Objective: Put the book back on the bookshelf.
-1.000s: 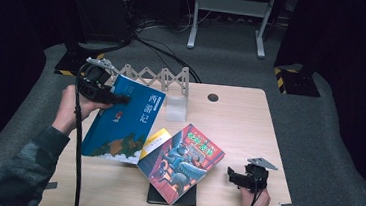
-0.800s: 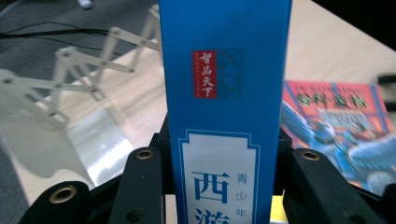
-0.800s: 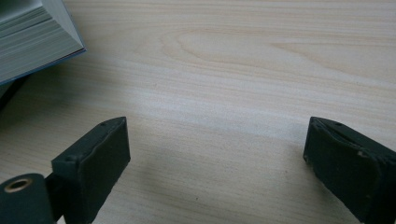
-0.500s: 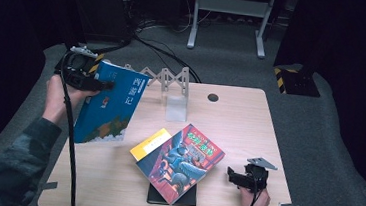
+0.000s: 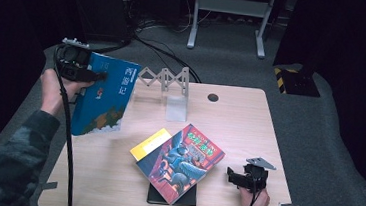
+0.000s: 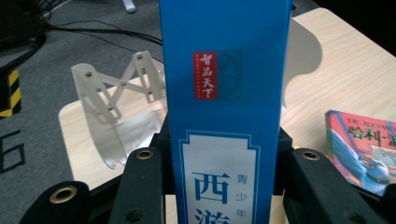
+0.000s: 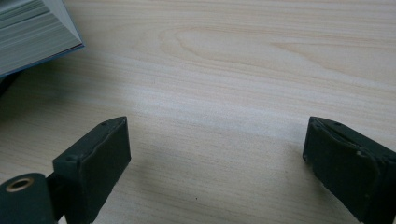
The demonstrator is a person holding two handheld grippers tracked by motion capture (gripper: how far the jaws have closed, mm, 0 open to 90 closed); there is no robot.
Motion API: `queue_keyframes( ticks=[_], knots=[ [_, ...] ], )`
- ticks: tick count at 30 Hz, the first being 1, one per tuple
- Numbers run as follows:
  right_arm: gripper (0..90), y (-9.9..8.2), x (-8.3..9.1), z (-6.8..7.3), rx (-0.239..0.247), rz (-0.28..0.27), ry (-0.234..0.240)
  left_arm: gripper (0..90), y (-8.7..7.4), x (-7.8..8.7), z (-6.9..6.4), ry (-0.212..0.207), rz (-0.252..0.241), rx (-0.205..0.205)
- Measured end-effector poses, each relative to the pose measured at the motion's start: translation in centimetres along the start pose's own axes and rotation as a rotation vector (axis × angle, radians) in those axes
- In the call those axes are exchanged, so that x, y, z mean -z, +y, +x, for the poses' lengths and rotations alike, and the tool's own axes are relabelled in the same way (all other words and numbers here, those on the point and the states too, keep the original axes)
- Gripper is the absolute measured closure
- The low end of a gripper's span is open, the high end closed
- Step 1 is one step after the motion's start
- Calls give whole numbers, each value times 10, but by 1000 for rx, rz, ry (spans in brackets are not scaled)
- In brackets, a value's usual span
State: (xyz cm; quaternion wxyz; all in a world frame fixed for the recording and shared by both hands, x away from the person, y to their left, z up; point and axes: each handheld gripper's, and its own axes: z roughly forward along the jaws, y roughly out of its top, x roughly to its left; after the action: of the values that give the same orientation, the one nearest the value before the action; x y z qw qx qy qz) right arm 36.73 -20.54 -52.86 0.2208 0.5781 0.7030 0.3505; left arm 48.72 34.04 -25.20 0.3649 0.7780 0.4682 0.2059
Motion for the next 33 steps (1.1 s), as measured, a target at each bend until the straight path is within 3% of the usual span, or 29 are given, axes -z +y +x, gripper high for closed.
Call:
queue_keyframes(
  ticks=[1,4,14,23,33],
  knots=[
    [69,0,0,0,3,5,-1,618,0,-2,0,9,-21,10],
    [69,0,0,0,4,7,-1,618,1,-1,6,18,-20,21],
    [70,0,0,0,10,3,-3,618,3,-2,16,65,-80,81],
    [71,0,-1,1,11,3,-4,618,10,2,23,90,-119,101],
    [72,0,0,1,12,2,-5,618,11,-8,32,108,-130,148]
  ],
)
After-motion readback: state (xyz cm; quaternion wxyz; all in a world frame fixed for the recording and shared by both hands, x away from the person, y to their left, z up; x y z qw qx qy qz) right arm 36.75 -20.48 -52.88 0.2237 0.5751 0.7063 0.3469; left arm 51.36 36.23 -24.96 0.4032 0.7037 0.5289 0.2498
